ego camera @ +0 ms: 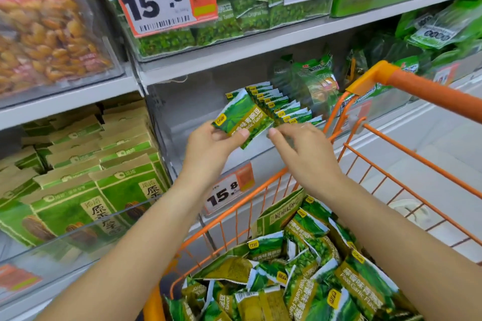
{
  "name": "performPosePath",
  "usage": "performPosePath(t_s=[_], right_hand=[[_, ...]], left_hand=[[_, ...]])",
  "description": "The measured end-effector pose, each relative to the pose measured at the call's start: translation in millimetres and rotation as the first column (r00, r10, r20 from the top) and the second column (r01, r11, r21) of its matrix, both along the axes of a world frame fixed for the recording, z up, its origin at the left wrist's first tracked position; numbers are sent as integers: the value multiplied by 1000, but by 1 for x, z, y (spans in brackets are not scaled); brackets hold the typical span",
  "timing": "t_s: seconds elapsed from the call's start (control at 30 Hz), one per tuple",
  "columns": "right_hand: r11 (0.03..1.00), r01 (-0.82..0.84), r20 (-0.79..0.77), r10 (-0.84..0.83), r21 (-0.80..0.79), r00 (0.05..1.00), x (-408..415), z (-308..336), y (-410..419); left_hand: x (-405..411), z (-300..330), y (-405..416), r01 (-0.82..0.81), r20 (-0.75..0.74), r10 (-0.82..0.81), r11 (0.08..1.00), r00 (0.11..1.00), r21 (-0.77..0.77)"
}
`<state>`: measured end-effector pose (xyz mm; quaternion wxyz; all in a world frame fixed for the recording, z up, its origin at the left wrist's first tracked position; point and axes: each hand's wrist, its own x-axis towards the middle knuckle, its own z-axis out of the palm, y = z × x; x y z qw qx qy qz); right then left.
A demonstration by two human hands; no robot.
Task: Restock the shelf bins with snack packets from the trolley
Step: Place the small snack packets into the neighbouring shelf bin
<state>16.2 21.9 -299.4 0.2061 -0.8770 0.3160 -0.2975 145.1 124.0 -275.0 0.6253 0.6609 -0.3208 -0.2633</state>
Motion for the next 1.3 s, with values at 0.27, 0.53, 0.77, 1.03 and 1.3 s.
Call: performPosePath(t_s=[0.27, 0.53, 0.77, 1.03, 1.3], right_hand=[[977, -61, -101, 40, -205, 994, -3, -42, -23], [969, -19, -19, 15, -245, 1000, 1, -49, -21], [969, -16, 6, 18, -246, 1000, 2, -50, -22], [994, -42, 75, 50, -105, 996, 0, -41, -21], [953, -300, 175, 303, -43, 937, -4, 4, 13]], left_hand=[[95, -53, -134, -269, 207, 196, 863, 959, 428], [137, -77, -191, -471, 505, 196, 725, 841, 503], [158, -111, -205, -386, 301, 271, 809, 914, 443], [120, -45, -173, -371, 151, 339, 857, 929, 358], [6, 19, -2, 48, 586, -278, 925, 761, 377]])
